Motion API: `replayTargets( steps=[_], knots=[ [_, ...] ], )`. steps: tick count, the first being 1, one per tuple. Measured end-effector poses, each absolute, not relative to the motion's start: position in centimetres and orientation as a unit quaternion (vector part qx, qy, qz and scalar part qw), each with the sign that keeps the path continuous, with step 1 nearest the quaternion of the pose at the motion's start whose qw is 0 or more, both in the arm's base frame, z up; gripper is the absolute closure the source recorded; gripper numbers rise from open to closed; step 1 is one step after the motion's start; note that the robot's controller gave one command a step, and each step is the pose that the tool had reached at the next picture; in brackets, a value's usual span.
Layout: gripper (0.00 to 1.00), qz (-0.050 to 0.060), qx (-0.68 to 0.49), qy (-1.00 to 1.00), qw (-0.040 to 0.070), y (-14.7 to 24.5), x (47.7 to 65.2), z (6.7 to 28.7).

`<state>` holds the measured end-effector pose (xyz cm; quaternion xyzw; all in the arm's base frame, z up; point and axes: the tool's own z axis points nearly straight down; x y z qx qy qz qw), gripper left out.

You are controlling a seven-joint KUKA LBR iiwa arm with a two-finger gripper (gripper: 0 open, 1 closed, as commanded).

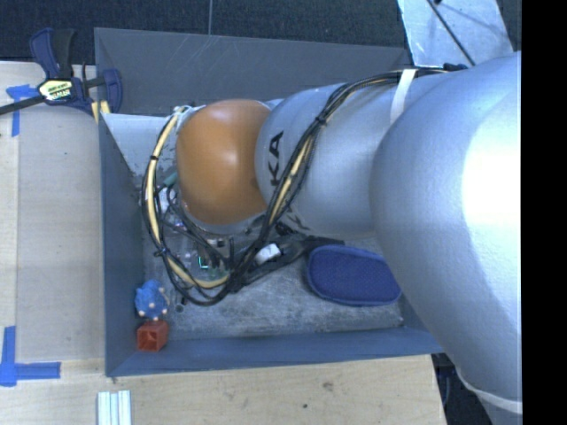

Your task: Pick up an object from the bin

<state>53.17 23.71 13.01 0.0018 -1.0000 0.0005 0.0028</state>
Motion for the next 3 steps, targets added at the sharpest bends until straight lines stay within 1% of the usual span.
replayTargets(
  steps=[1, 2, 3],
  knots=[
    [0.00, 0.002, -0.177, -0.984, 0.003, 23.9, 51.4, 7.2],
    [1.00, 0.001, -0.179, -0.984, 0.001, 23.9, 51.5, 7.0],
    [1.00, -0.002, -0.158, -0.987, -0.004, 22.7, 51.5, 17.0]
  ],
)
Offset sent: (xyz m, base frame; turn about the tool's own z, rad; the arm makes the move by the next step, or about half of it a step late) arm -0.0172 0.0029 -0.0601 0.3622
